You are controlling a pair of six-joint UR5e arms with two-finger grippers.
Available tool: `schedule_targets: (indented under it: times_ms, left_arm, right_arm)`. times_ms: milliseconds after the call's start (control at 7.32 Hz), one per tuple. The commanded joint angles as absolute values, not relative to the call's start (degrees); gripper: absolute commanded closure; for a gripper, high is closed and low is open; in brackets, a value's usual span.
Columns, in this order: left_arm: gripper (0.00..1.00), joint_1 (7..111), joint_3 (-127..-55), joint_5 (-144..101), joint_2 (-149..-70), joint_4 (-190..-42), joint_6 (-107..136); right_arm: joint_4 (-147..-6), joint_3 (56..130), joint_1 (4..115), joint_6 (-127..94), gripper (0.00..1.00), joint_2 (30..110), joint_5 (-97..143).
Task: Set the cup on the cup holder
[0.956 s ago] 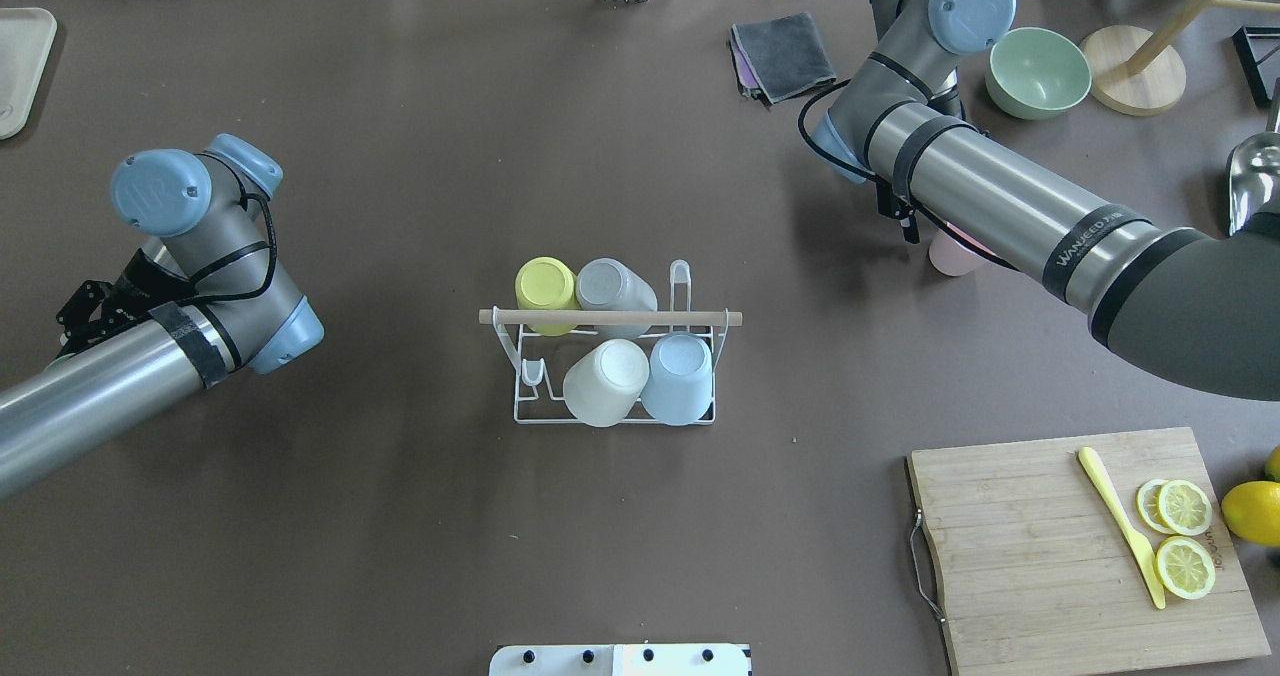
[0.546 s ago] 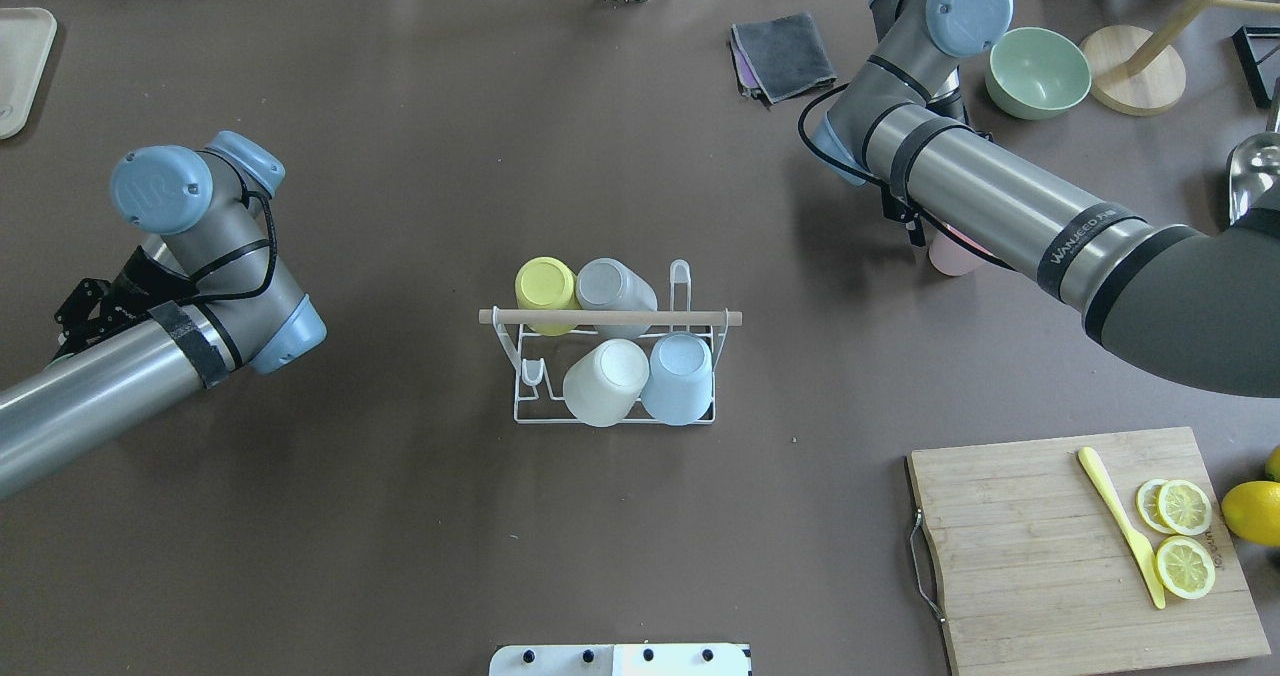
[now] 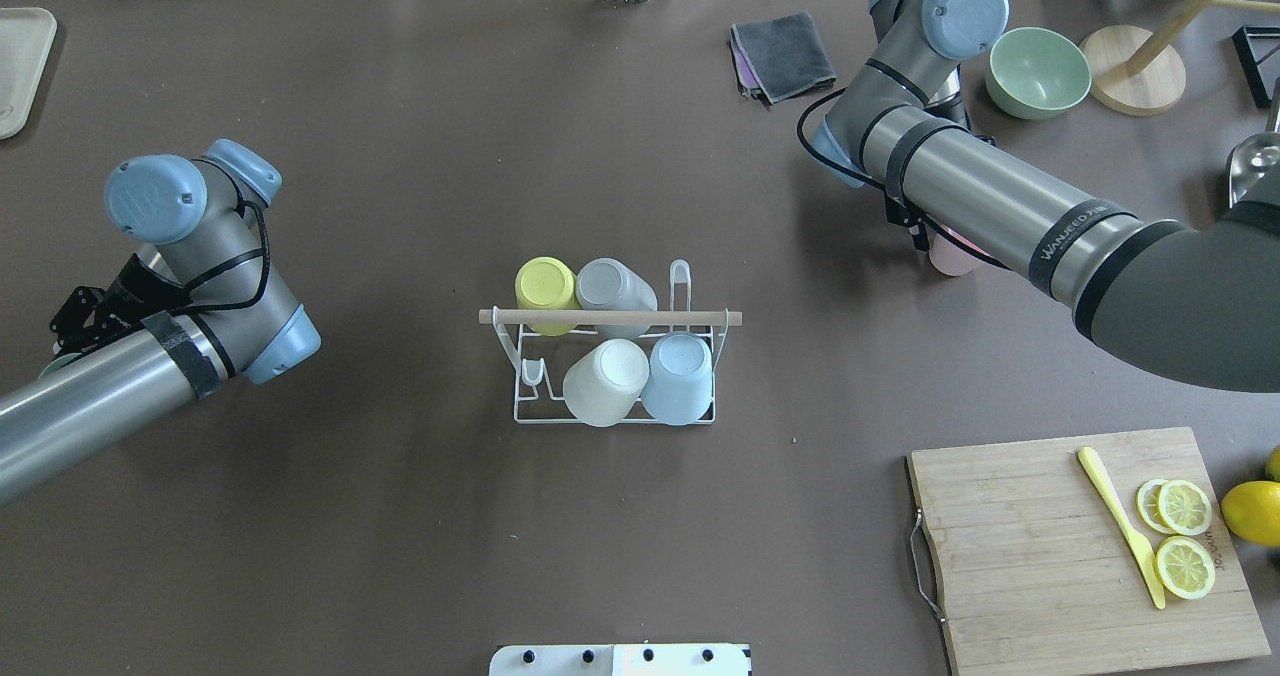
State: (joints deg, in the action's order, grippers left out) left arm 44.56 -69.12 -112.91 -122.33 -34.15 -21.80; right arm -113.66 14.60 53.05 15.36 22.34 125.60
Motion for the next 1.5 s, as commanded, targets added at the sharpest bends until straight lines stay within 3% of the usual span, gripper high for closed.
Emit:
schedule_targets:
  times_ms: [0, 273, 410, 819, 1366]
  left_arm:
    - [0.39, 44.3, -69.1, -112.8, -122.3, -34.3, -21.8]
    - [0.78, 44.4, -69.0, -112.7, -122.3, -34.3, -21.9]
    - [0.89, 45.2, -70.1, -112.6, -122.3, -34.2, -21.9]
    - [0.89, 47.4, -82.3, -109.7, -119.4, -39.4, -19.4]
    - [0.89, 47.3, -106.0, -111.8, -103.1, -65.2, 1.8]
  right_arm:
    - [-114.3, 13.6, 52.9, 16.2, 0.0, 21.7, 125.6]
    - [-115.0, 13.0, 52.9, 16.4, 0.0, 21.3, 125.6]
    - [-115.5, 13.0, 52.8, 16.5, 0.0, 21.2, 125.5]
    - [-116.2, 12.9, 52.5, 16.6, 0.0, 21.2, 124.5]
    - [-116.6, 12.9, 52.4, 17.2, 0.0, 21.0, 123.7]
